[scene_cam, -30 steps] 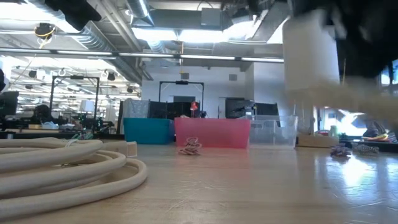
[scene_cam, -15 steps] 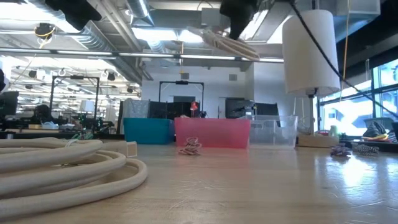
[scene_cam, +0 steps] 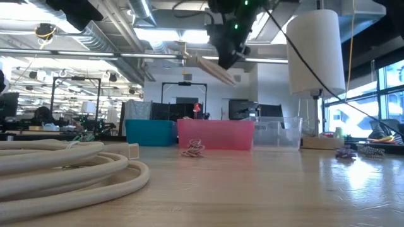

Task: Pick & Place USB Port
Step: Put the light brown HDMI cable into the pink bin

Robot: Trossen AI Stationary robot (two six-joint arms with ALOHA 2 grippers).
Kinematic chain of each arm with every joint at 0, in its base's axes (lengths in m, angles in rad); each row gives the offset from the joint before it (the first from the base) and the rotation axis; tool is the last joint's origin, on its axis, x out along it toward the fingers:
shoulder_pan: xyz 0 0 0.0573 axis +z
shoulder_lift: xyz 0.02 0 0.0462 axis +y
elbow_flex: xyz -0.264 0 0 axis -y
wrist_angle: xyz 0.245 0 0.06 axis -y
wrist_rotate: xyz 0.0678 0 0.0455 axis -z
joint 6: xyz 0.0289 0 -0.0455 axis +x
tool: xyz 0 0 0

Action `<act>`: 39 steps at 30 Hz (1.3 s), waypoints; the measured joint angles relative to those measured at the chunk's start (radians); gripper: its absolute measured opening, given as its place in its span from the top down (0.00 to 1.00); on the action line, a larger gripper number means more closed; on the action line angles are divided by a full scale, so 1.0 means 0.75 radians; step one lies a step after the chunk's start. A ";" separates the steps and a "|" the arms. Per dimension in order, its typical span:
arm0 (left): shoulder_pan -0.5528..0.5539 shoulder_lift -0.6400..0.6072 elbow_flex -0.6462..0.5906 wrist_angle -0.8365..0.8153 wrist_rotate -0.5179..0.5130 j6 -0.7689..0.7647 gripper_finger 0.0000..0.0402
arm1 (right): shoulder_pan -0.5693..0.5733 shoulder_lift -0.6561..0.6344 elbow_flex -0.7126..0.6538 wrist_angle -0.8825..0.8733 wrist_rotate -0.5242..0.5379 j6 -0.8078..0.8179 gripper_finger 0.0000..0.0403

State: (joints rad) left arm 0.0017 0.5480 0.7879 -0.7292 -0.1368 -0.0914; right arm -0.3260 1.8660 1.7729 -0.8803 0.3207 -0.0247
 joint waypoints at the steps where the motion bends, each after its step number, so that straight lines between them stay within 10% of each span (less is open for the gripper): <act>1: 0.000 0.000 0.000 0.000 0.000 0.000 0.99 | -0.016 0.000 -0.018 0.049 0.000 -0.005 0.92; 27: 0.000 0.000 0.000 0.000 0.000 0.000 0.99 | -0.271 0.021 -0.360 0.525 -0.173 -0.014 0.92; 39: 0.000 0.000 0.000 0.000 0.000 0.000 0.99 | -0.265 0.401 0.221 0.093 -0.076 -0.115 0.92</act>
State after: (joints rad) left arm 0.0017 0.5480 0.7879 -0.7292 -0.1369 -0.0914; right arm -0.5251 2.1669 1.9389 -0.8104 0.2634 -0.1111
